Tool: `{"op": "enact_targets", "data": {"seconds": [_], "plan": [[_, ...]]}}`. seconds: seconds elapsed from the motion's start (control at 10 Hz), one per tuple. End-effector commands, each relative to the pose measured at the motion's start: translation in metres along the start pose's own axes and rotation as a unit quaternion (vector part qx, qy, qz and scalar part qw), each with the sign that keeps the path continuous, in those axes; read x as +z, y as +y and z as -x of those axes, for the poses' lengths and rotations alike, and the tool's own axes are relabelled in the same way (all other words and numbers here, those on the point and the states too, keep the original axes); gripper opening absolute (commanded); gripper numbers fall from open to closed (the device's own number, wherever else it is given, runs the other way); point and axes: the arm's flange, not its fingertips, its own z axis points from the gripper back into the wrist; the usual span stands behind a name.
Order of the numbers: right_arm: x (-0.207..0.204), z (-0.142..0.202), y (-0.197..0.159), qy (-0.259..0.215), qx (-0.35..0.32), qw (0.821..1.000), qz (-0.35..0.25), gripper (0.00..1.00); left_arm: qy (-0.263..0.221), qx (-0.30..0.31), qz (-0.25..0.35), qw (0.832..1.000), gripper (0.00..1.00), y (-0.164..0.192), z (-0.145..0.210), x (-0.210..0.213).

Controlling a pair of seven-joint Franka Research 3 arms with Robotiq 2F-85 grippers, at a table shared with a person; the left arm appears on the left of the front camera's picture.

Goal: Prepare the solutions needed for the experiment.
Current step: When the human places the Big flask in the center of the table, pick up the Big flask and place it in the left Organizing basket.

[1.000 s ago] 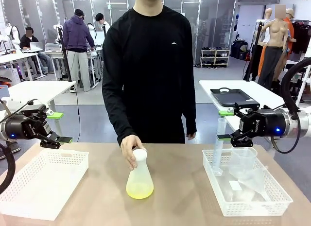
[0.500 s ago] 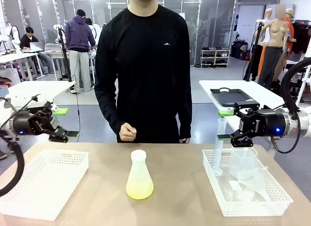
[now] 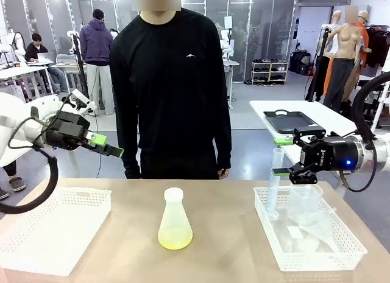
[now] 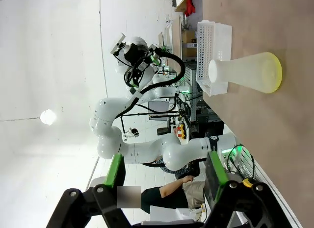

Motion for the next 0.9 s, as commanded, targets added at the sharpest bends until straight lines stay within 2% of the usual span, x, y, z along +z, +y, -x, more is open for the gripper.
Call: {"op": "enact_targets", "data": {"seconds": [0.0, 0.4, 0.5, 0.6, 0.7, 0.8], "plan": [[0.000, 0.001, 0.001, 0.002, 0.001, 1.000, 0.001, 0.83, -0.025, 0.047, 0.015, 0.998, 1.00, -0.005, 0.011, 0.002], [0.000, 0.001, 0.001, 0.002, 0.001, 1.000, 0.001, 0.83, -0.025, 0.047, 0.015, 0.998, 1.00, -0.005, 0.011, 0.002], [0.000, 0.001, 0.001, 0.002, 0.001, 1.000, 0.001, 0.83, -0.011, 0.038, 0.008, 0.999, 1.00, 0.003, 0.015, 0.002], [0.000, 0.001, 0.001, 0.002, 0.001, 1.000, 0.001, 0.83, -0.049, -0.026, 0.031, 0.998, 1.00, 0.031, -0.007, -0.014], [0.000, 0.001, 0.001, 0.002, 0.001, 1.000, 0.001, 0.83, -0.109, -0.096, 0.031, 0.989, 1.00, 0.053, -0.031, -0.019], [0.000, 0.001, 0.001, 0.002, 0.001, 1.000, 0.001, 0.83, -0.093, -0.216, 0.040, 0.971, 1.00, 0.074, -0.054, -0.024]]}}
